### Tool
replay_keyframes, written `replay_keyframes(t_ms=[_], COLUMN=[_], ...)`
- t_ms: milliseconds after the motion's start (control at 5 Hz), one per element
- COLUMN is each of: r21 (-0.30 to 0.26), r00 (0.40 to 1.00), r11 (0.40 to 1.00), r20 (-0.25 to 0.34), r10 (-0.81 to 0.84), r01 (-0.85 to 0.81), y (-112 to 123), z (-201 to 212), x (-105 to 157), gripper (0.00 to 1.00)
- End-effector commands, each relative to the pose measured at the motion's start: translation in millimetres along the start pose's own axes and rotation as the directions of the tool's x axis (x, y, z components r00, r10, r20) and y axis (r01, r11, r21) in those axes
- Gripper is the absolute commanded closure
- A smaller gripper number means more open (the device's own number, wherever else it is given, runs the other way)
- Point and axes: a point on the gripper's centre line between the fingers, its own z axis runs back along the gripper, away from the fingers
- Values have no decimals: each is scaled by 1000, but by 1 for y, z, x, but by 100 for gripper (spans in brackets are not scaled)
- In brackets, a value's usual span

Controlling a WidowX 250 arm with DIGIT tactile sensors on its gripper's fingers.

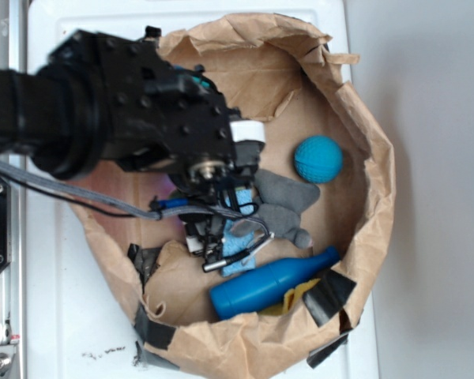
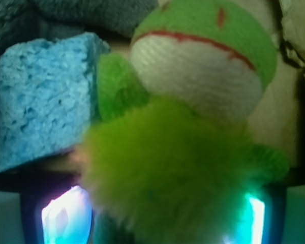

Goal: Grab the green animal.

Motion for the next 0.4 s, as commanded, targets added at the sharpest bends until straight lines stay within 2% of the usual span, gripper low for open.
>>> replay_keyframes(t_ms=[0, 200], r21=[23, 21], r00=[999, 998], r11=[999, 998], r20=[23, 17], r10=[49, 56], r01=[-49, -57], y=[1, -2], z=[6, 8], x=[20, 24], gripper=[100, 100])
